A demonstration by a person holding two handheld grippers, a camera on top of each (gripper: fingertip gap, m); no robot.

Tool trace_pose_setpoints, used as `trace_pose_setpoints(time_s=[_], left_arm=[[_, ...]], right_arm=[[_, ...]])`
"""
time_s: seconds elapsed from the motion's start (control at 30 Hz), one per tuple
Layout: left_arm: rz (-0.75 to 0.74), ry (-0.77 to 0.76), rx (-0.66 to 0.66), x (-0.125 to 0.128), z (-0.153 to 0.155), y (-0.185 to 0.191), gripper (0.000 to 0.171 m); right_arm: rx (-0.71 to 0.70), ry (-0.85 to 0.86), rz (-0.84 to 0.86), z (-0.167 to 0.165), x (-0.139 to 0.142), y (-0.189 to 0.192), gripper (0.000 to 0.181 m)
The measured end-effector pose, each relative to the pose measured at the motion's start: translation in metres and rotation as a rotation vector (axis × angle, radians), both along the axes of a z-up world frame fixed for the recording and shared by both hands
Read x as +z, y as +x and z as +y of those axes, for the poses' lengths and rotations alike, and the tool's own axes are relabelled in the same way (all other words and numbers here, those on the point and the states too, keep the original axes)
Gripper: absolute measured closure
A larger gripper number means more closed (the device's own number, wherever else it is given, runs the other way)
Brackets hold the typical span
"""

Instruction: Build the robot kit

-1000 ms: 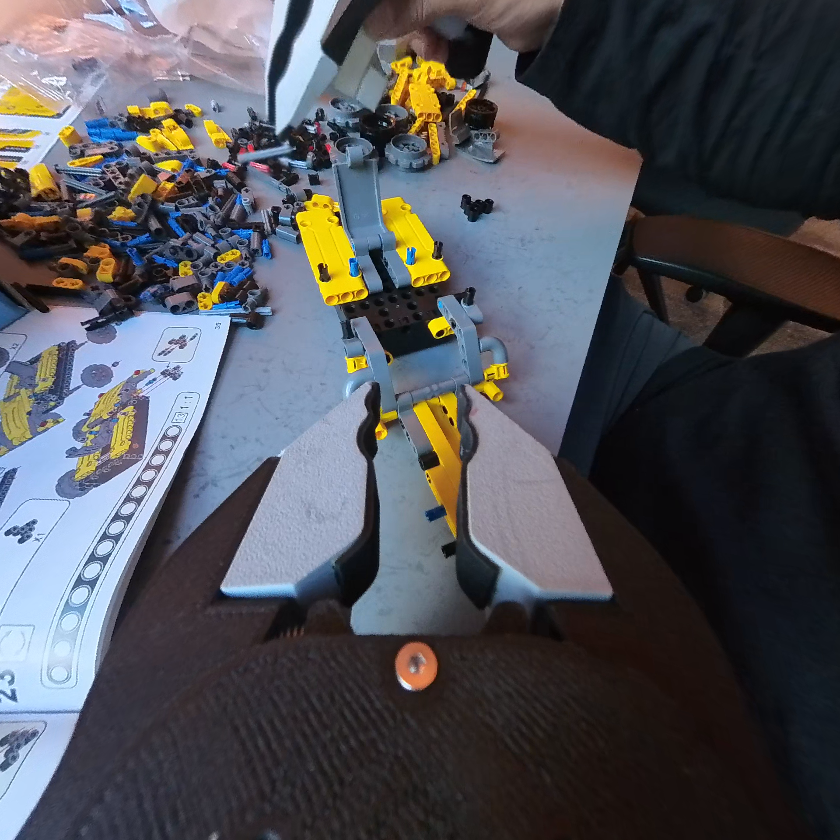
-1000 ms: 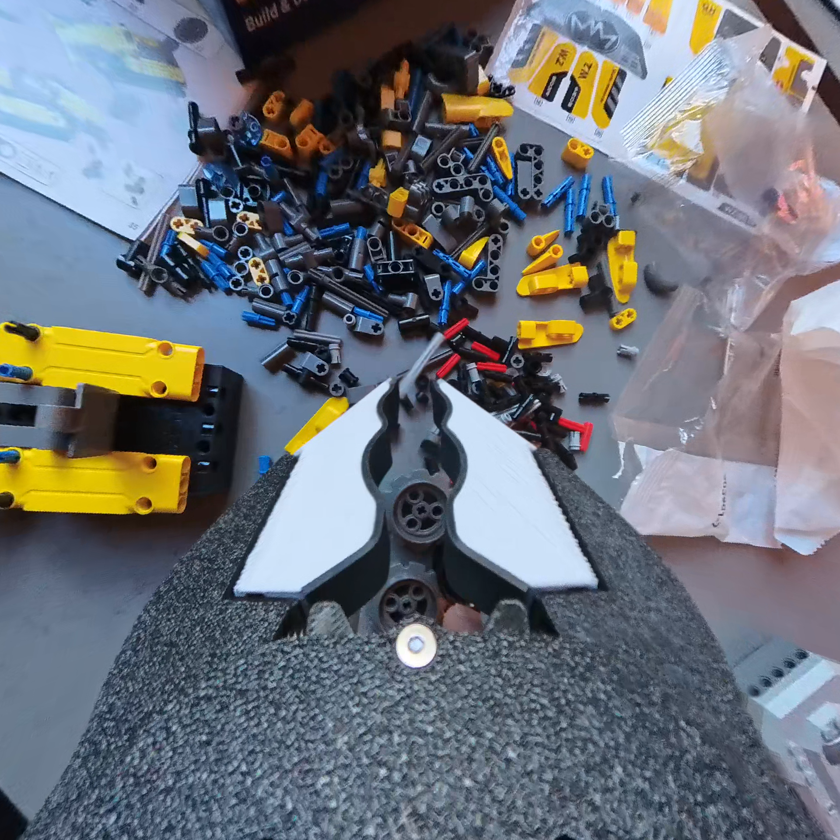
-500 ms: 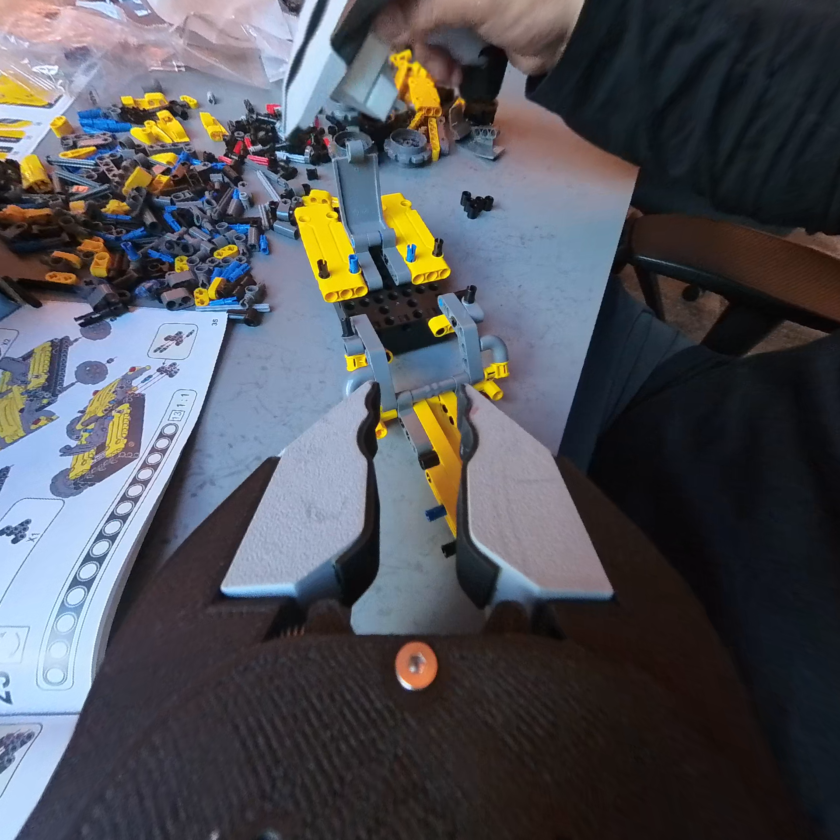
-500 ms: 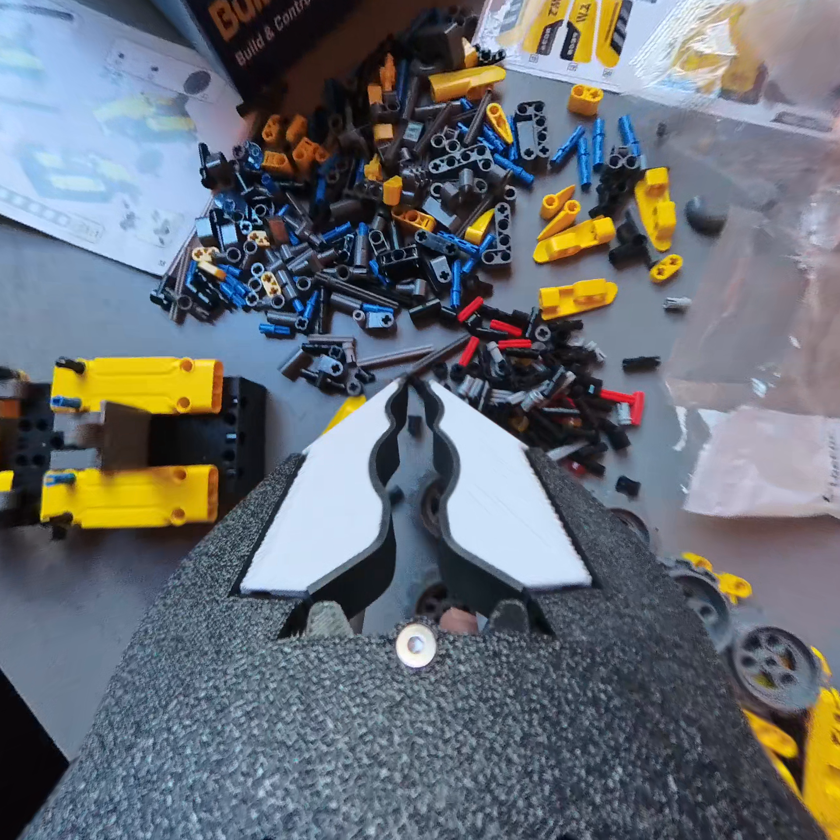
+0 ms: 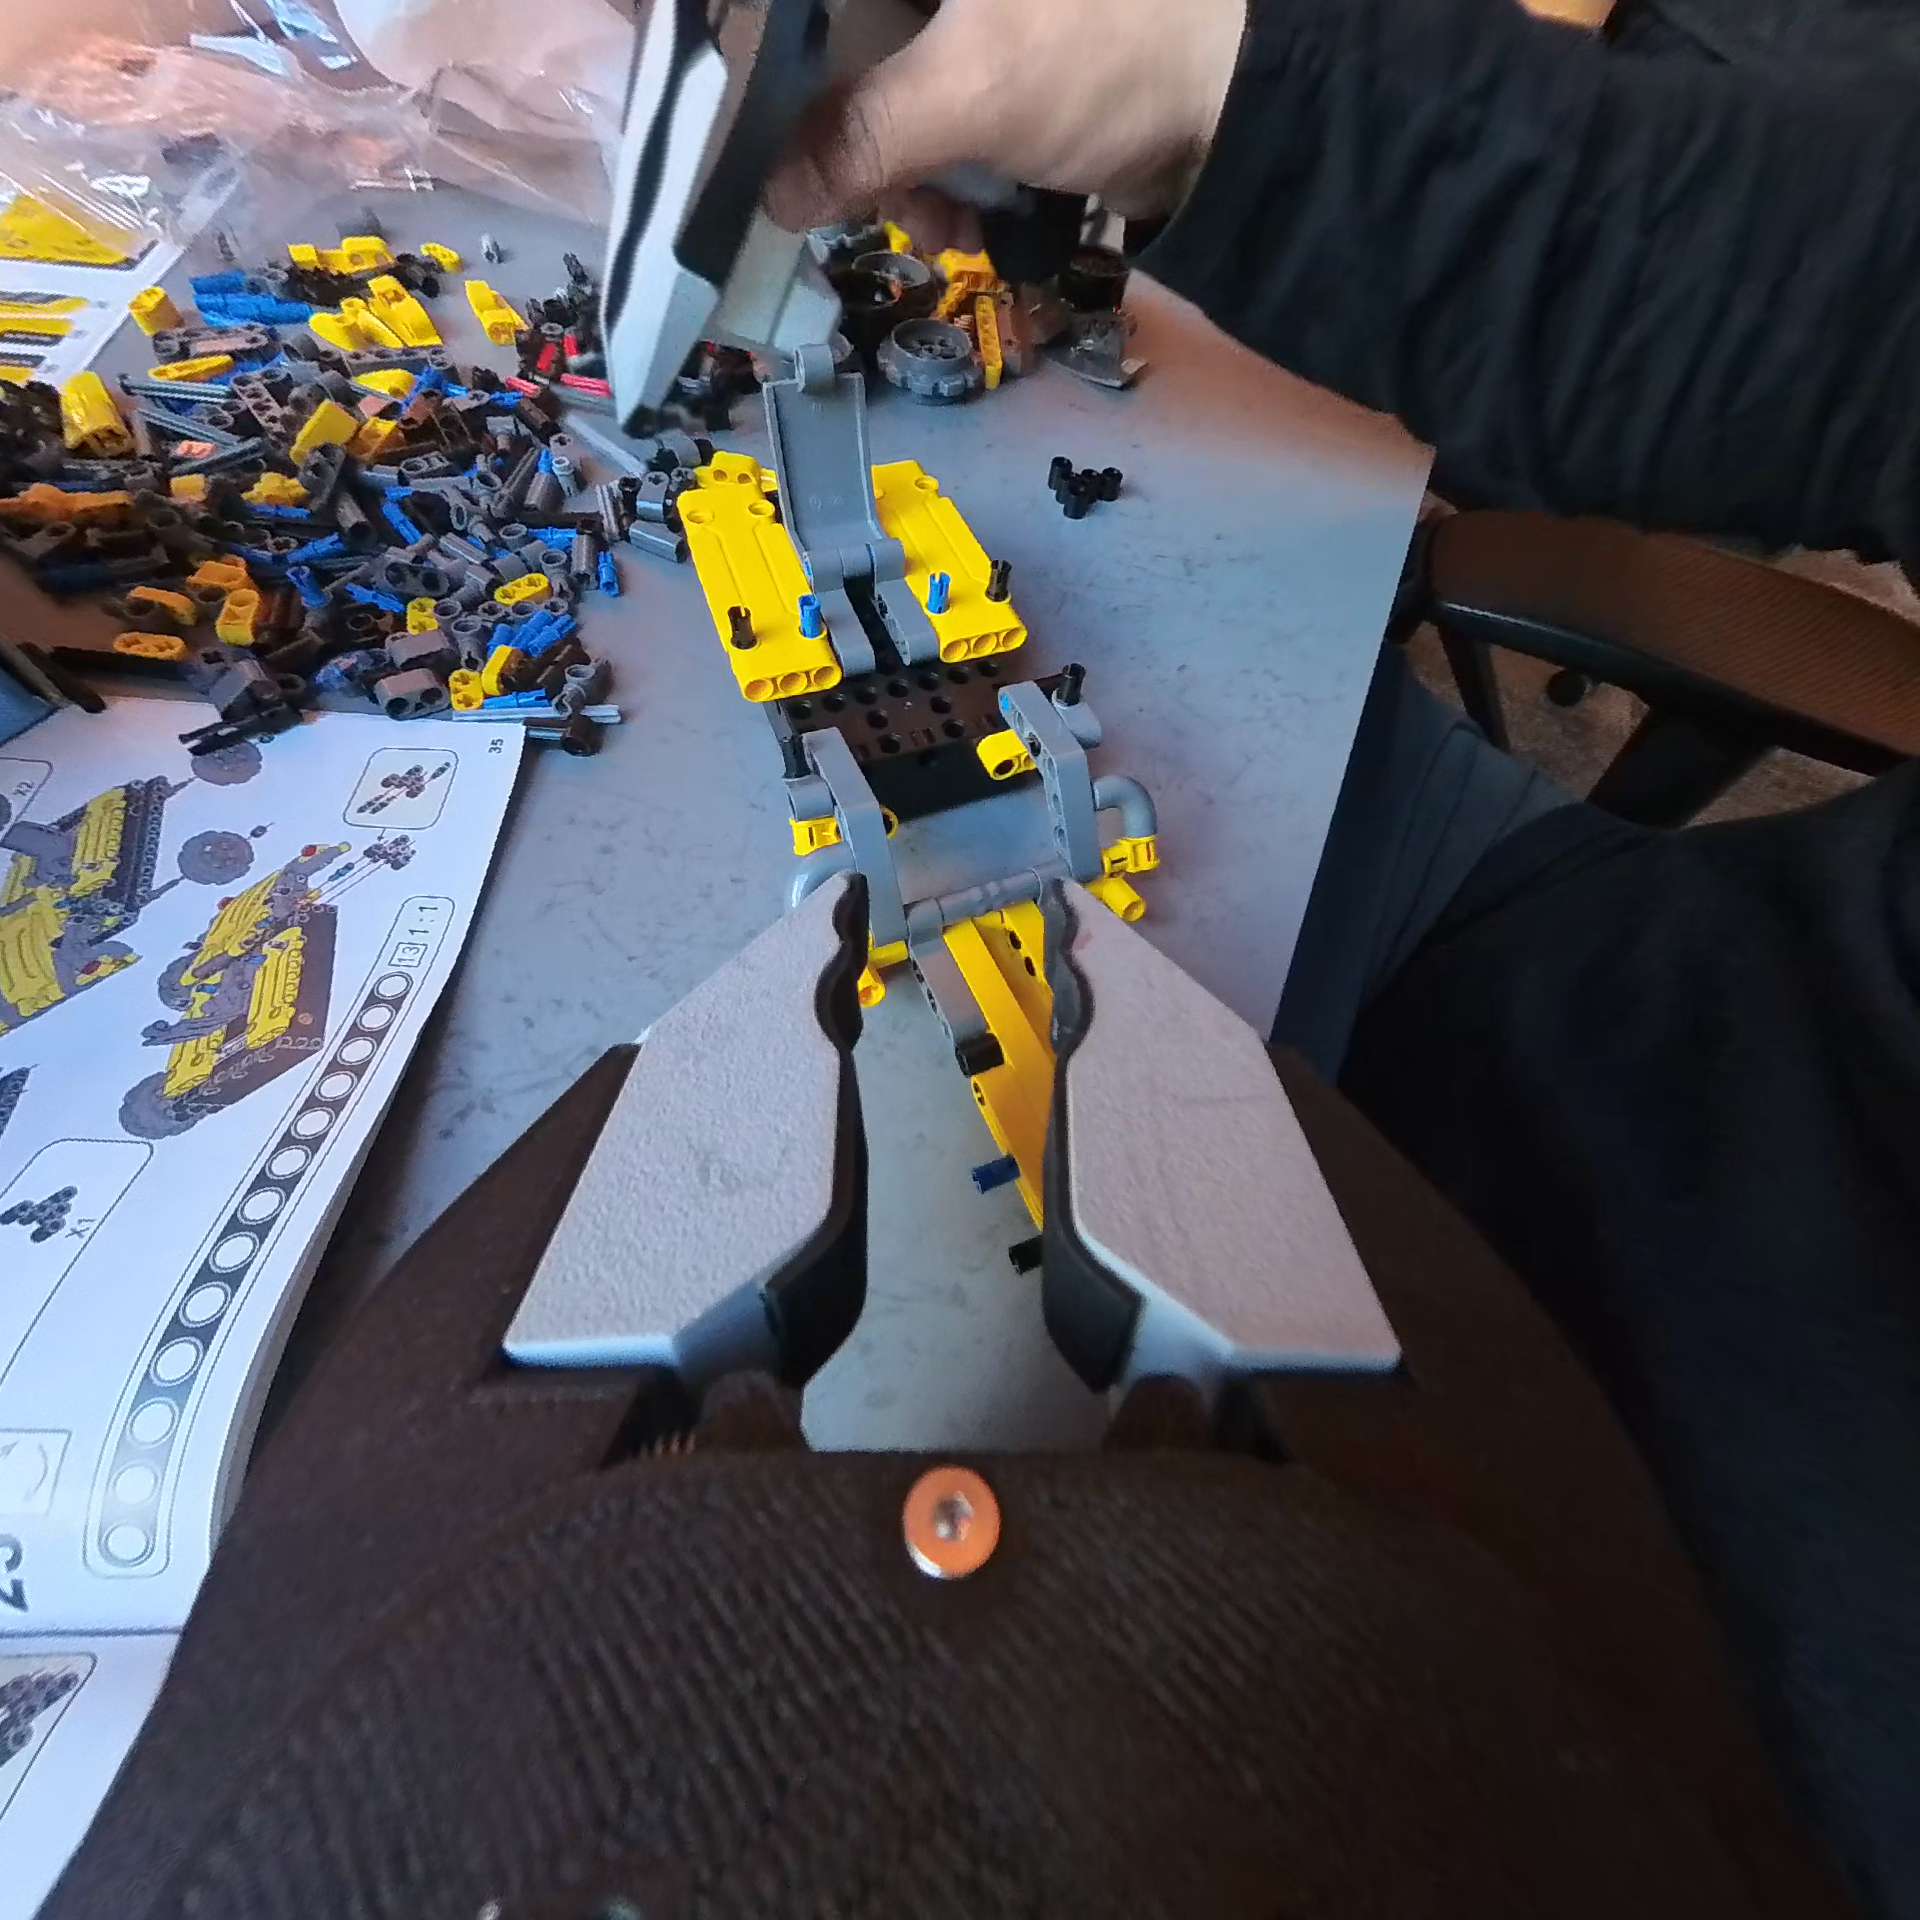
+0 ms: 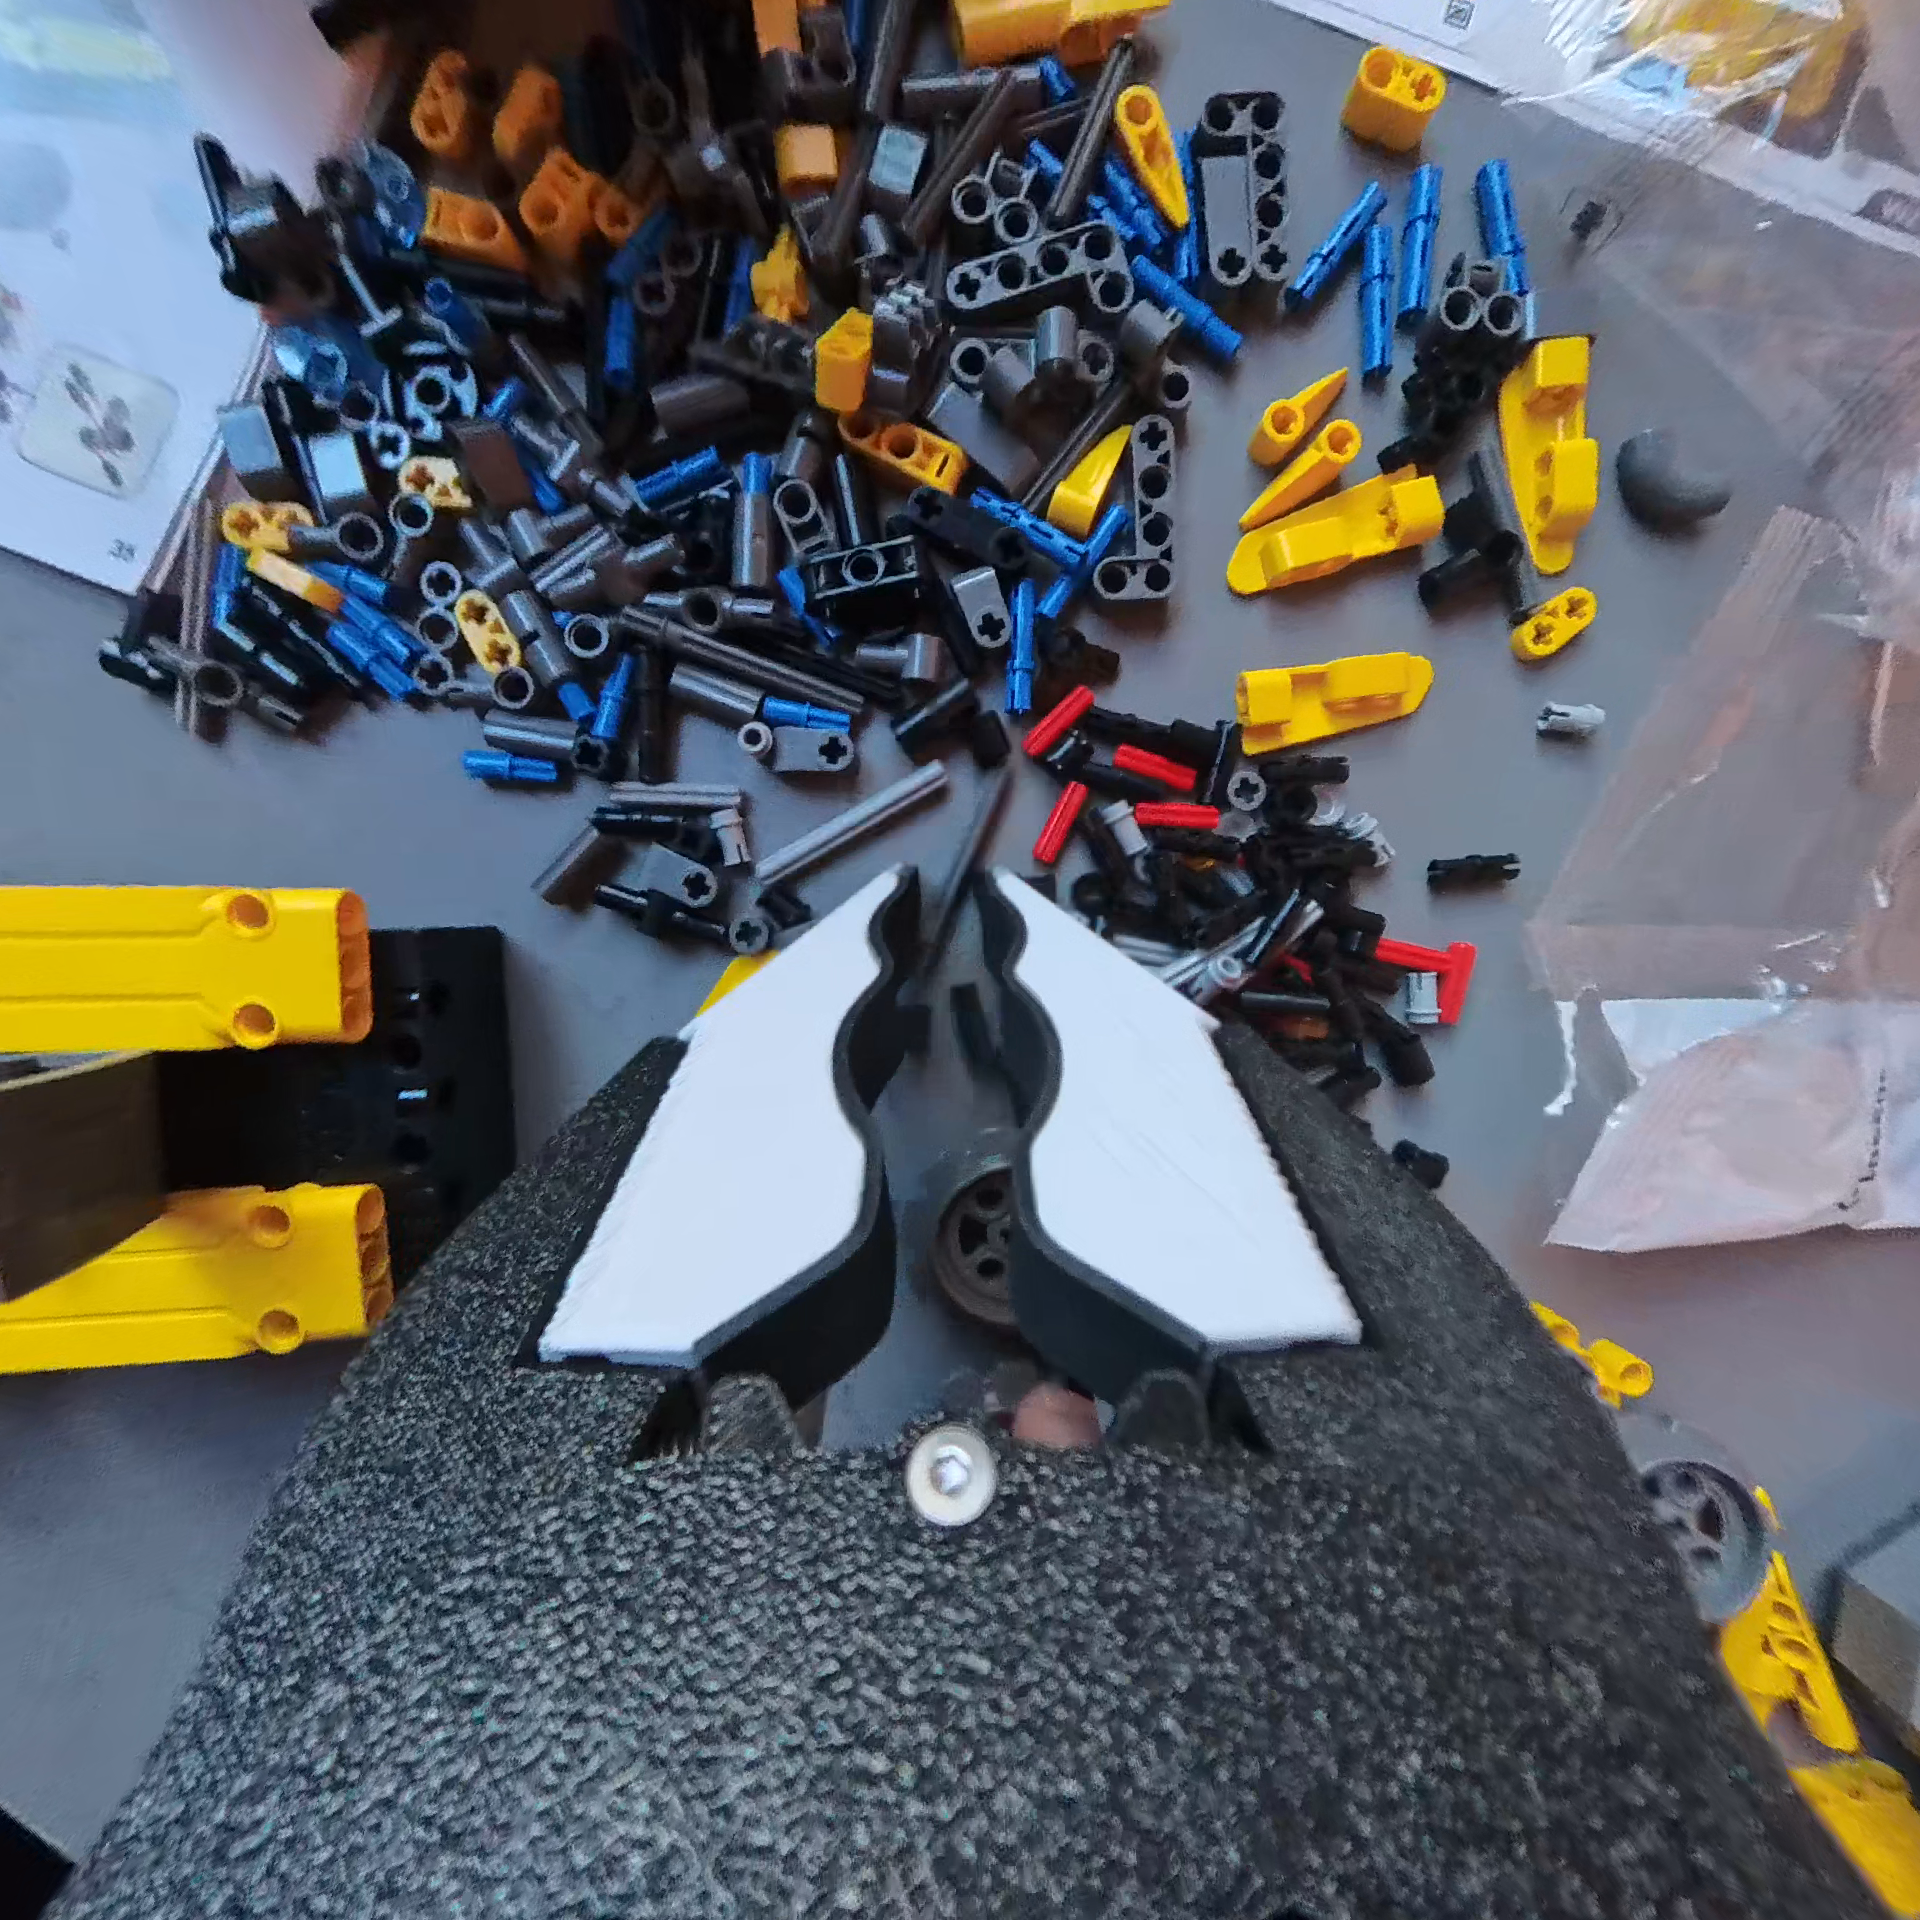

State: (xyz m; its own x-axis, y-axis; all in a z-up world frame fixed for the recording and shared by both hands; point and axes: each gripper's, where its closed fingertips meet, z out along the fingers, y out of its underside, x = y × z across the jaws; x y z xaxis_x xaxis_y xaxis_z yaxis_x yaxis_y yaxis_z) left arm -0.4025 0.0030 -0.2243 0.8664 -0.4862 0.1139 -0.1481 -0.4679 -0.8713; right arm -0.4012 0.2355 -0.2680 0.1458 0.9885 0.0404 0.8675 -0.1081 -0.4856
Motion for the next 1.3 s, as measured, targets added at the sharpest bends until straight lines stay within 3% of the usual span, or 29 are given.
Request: trace_pose_setpoints(time_s=[0.43,0.57,0.77,1.0,1.1,1.3], left_arm=[[0.001,-0.004,0.0,-0.001,0.0,0.0,0.141],[0.002,-0.005,0.0,-0.001,0.0,0.0,0.141],[0.006,-0.005,0.0,-0.001,0.0,0.0,0.141],[0.017,-0.01,0.0,-0.002,0.001,0.001,0.141],[0.025,-0.014,0.001,-0.003,0.001,0.001,0.141],[0.028,-0.013,0.007,-0.004,0.001,0.0,0.141]], right_arm=[[0.118,0.102,-0.032,-0.003,0.001,0.001,0.178],[0.11,0.052,0.054,-0.012,0.019,0.003,0.178],[0.143,-0.013,0.086,-0.036,0.046,0.046,0.178],[0.146,-0.053,-0.065,-0.061,0.016,0.113,0.177],[0.148,-0.079,-0.096,-0.066,-0.001,0.123,0.177],[0.099,-0.141,0.061,-0.059,0.023,0.113,0.171]])
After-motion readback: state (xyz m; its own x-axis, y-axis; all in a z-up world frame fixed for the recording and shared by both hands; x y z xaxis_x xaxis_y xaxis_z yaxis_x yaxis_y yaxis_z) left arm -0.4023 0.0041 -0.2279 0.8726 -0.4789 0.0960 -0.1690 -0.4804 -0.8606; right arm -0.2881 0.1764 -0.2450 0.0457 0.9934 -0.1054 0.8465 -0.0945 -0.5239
